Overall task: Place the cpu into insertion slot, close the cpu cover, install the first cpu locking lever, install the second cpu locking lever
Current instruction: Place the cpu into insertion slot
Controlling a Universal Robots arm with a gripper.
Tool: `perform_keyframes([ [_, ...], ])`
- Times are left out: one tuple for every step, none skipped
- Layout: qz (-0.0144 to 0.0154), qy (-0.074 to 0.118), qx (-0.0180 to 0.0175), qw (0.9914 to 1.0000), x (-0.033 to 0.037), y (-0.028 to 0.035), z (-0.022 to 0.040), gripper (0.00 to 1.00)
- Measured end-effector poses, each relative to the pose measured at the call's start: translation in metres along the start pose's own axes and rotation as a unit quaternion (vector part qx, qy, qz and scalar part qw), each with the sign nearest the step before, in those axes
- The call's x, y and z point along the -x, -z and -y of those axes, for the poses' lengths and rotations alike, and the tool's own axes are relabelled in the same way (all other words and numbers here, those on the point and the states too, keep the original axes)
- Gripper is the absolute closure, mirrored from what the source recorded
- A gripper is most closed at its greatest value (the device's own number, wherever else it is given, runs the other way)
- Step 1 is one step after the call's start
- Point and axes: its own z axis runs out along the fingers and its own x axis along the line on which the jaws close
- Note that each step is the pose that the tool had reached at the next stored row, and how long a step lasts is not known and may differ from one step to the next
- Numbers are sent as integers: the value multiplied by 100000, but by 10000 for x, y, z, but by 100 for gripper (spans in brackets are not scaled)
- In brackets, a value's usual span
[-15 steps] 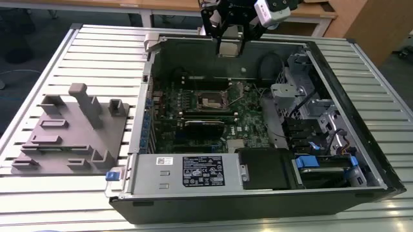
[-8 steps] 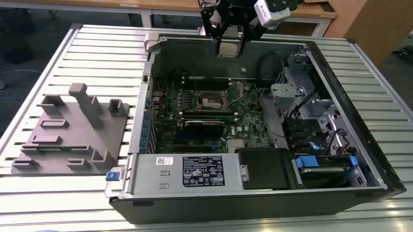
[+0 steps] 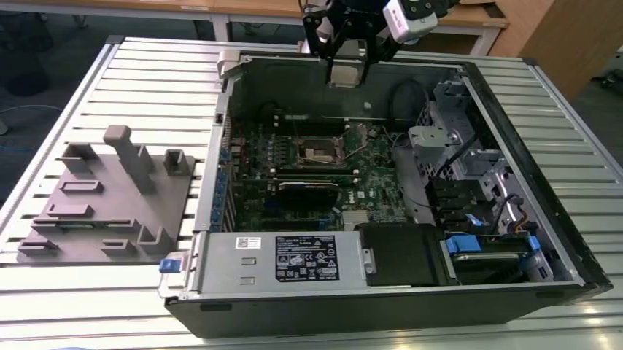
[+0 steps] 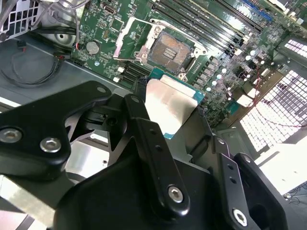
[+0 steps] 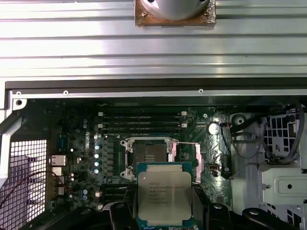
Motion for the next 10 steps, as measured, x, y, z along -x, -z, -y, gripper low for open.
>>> perform_keyframes([
  [0, 2, 0, 100000, 0, 0, 0, 46],
  [0, 3, -1, 100000, 0, 0, 0, 46],
  [1, 3, 1, 100000, 0, -1, 0, 46],
  [9, 4, 19, 100000, 0, -7, 0, 46],
  [9, 3, 17, 100000, 0, -13, 1, 46],
  [4, 2, 6, 100000, 0, -20, 2, 46],
  [3, 3, 5, 100000, 1, -29, 3, 46],
  [1, 3, -2, 100000, 1, -35, 3, 46],
  [2, 3, 2, 100000, 1, -42, 4, 46],
  [2, 4, 2, 100000, 1, -51, 5, 46],
])
